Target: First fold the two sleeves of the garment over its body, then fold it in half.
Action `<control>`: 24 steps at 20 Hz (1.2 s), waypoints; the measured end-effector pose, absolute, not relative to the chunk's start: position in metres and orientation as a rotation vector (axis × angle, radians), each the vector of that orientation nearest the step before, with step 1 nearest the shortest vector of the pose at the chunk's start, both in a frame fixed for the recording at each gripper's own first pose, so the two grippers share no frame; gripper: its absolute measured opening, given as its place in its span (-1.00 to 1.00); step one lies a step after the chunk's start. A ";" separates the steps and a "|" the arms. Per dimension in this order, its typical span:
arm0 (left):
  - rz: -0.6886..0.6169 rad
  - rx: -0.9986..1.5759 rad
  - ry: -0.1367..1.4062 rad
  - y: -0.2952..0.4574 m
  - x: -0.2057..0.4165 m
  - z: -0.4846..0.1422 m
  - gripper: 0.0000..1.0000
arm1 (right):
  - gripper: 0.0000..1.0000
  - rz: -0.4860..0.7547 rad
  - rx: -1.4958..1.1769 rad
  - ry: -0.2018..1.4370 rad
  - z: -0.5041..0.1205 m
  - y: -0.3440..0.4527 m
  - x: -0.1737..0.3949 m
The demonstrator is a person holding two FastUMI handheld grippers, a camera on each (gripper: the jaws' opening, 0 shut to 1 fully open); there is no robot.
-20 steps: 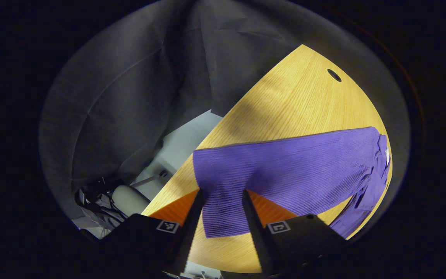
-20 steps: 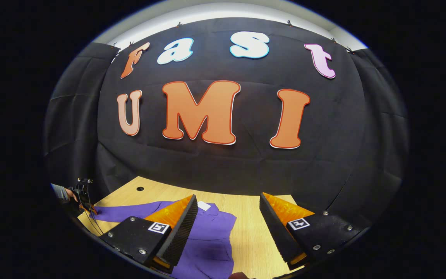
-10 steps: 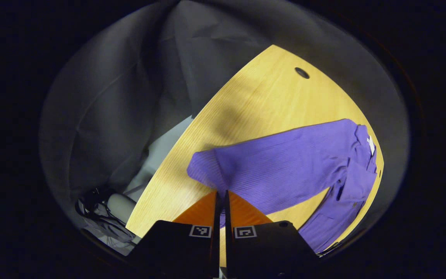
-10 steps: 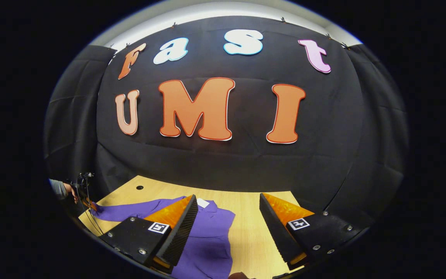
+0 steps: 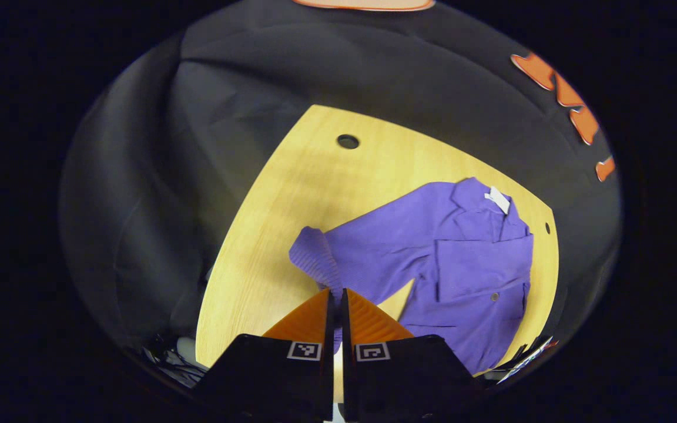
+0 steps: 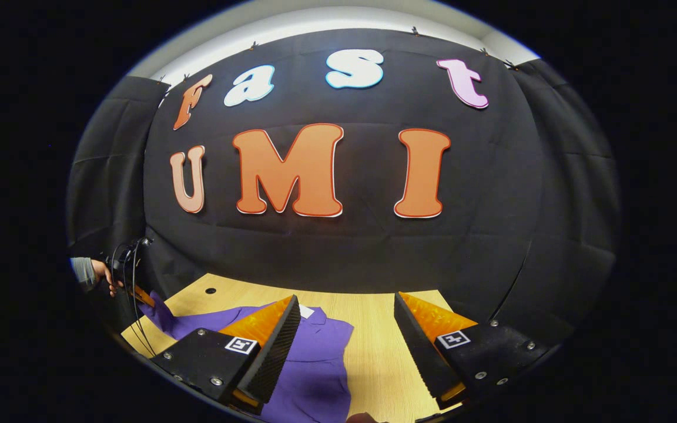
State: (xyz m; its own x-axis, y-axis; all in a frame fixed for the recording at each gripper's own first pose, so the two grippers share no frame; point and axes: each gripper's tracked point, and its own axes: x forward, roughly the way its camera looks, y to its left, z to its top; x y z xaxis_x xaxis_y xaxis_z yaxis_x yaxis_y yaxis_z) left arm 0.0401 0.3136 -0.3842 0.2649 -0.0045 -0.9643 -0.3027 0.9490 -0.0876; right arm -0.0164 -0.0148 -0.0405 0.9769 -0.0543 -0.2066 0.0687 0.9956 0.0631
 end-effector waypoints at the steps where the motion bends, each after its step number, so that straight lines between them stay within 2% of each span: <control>1: 0.178 -0.259 1.282 0.302 0.049 -0.375 -0.86 | 0.90 -0.070 0.078 0.209 -0.042 -0.018 -0.018; 5: 0.061 -0.200 1.238 0.256 0.093 -0.339 -0.86 | 0.90 -0.086 0.108 0.205 -0.044 -0.029 -0.027; 11: -0.110 -0.128 1.221 0.157 0.147 -0.322 -0.86 | 0.90 -0.120 0.138 0.222 -0.058 -0.045 -0.045; 20: -0.339 0.000 1.251 0.013 0.199 -0.337 -0.86 | 0.90 -0.182 0.222 0.240 -0.073 -0.073 -0.076; 24: -0.398 0.062 1.272 -0.031 0.212 -0.348 -0.86 | 0.90 -0.221 0.252 0.272 -0.090 -0.087 -0.089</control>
State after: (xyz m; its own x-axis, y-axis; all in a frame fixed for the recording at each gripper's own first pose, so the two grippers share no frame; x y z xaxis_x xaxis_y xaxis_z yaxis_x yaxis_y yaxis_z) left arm 0.2116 -0.0306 -0.3485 0.2355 -0.2563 -0.9375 0.3238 0.9302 -0.1729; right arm -0.0889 -0.0870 -0.0905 0.9395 -0.1808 -0.2908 0.2481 0.9447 0.2142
